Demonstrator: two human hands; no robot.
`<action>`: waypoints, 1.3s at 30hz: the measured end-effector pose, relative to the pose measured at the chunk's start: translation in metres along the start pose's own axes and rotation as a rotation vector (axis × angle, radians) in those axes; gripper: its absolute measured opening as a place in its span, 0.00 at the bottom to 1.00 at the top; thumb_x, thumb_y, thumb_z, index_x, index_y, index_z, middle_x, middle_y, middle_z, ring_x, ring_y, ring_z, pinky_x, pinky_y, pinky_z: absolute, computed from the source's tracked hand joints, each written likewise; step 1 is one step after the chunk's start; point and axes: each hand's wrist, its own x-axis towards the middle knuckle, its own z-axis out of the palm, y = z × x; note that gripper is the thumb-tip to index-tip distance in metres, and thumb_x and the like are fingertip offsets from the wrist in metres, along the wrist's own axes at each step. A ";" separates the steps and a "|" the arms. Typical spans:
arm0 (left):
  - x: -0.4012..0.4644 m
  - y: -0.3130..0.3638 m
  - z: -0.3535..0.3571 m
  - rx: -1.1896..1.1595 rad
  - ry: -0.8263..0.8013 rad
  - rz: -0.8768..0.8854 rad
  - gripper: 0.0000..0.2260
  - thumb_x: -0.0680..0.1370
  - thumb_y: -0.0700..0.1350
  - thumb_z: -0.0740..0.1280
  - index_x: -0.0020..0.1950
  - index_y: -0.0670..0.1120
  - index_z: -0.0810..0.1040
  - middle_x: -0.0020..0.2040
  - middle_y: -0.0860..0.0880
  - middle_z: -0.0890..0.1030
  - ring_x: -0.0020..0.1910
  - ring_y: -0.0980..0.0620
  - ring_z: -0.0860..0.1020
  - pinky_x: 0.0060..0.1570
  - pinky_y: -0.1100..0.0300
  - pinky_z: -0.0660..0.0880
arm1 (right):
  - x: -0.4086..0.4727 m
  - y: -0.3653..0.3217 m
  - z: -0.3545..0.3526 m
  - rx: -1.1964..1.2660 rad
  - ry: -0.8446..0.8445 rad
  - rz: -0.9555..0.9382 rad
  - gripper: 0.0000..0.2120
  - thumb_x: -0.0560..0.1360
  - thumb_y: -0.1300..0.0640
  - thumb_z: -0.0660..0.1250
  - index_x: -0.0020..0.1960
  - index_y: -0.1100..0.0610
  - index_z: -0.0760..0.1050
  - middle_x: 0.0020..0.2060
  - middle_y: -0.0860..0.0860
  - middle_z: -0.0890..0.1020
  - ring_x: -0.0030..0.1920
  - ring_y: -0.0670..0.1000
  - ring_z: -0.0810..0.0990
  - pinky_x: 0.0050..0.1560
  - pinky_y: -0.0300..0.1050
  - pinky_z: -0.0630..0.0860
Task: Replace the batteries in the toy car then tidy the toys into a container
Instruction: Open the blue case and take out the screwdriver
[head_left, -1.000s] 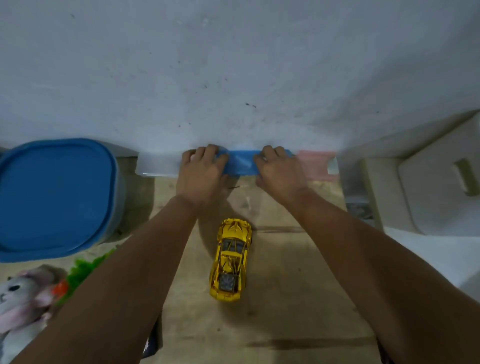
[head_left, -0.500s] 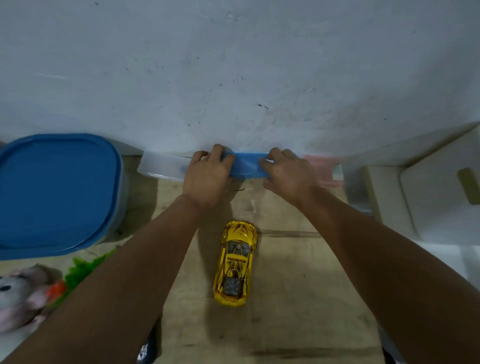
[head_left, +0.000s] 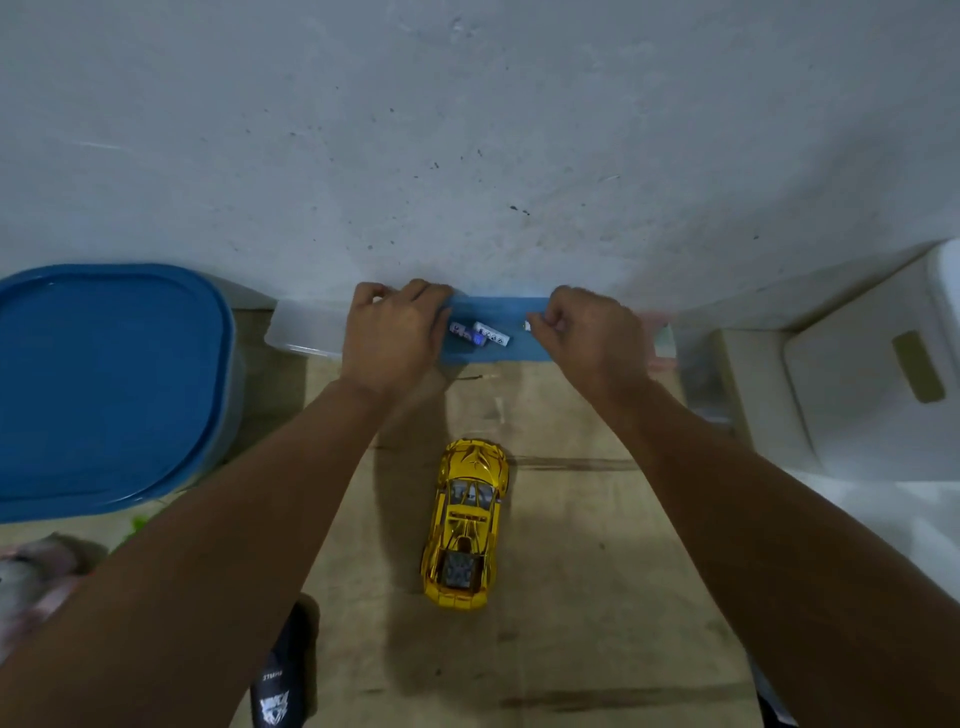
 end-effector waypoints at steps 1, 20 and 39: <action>0.002 -0.001 0.001 -0.006 0.012 0.001 0.10 0.82 0.44 0.66 0.60 0.45 0.84 0.53 0.46 0.87 0.42 0.41 0.84 0.56 0.46 0.73 | -0.003 -0.001 0.003 0.022 -0.009 0.012 0.11 0.76 0.49 0.71 0.39 0.54 0.77 0.33 0.49 0.80 0.33 0.53 0.78 0.31 0.44 0.72; -0.006 -0.009 0.007 -0.148 -0.040 -0.019 0.14 0.82 0.48 0.64 0.62 0.43 0.84 0.55 0.46 0.87 0.47 0.42 0.85 0.56 0.47 0.74 | -0.019 -0.029 0.036 -0.091 -0.386 0.010 0.22 0.81 0.44 0.53 0.69 0.52 0.73 0.60 0.55 0.79 0.61 0.60 0.74 0.58 0.58 0.72; 0.001 -0.013 0.009 -0.073 -0.003 0.095 0.10 0.81 0.41 0.68 0.58 0.43 0.86 0.50 0.44 0.88 0.41 0.42 0.85 0.52 0.49 0.75 | -0.015 -0.052 0.061 -0.091 -0.340 -0.052 0.16 0.77 0.42 0.51 0.54 0.50 0.72 0.51 0.51 0.75 0.53 0.55 0.71 0.50 0.55 0.68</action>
